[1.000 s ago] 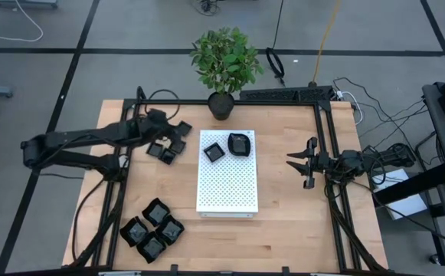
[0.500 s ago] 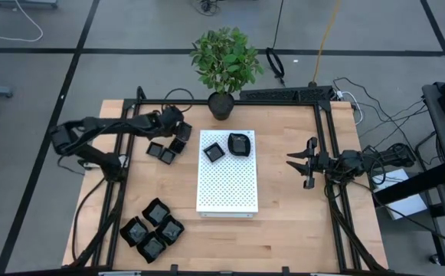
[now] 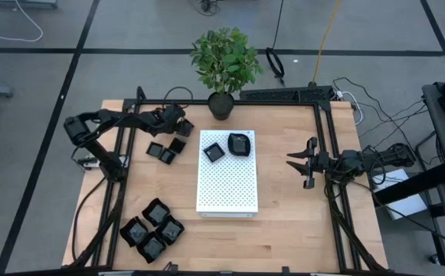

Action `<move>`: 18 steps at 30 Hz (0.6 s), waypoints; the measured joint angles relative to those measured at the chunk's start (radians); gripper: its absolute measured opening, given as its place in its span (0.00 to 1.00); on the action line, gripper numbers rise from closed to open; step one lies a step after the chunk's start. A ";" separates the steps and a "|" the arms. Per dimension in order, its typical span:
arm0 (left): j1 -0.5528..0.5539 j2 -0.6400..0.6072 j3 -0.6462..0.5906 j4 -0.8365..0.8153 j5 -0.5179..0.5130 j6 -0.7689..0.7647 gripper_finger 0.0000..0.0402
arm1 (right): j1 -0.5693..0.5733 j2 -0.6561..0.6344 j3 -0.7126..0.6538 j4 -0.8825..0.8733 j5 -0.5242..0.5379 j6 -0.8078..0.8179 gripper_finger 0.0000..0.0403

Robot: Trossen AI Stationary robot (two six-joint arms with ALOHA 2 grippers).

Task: Pick & Place Mini shaped plates
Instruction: Stack the black square plate on top of the the black square plate on the shelf

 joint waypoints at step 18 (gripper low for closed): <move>-0.002 -0.002 0.000 -0.004 0.072 0.025 0.17 | 0.000 0.000 0.000 0.000 0.000 0.000 0.25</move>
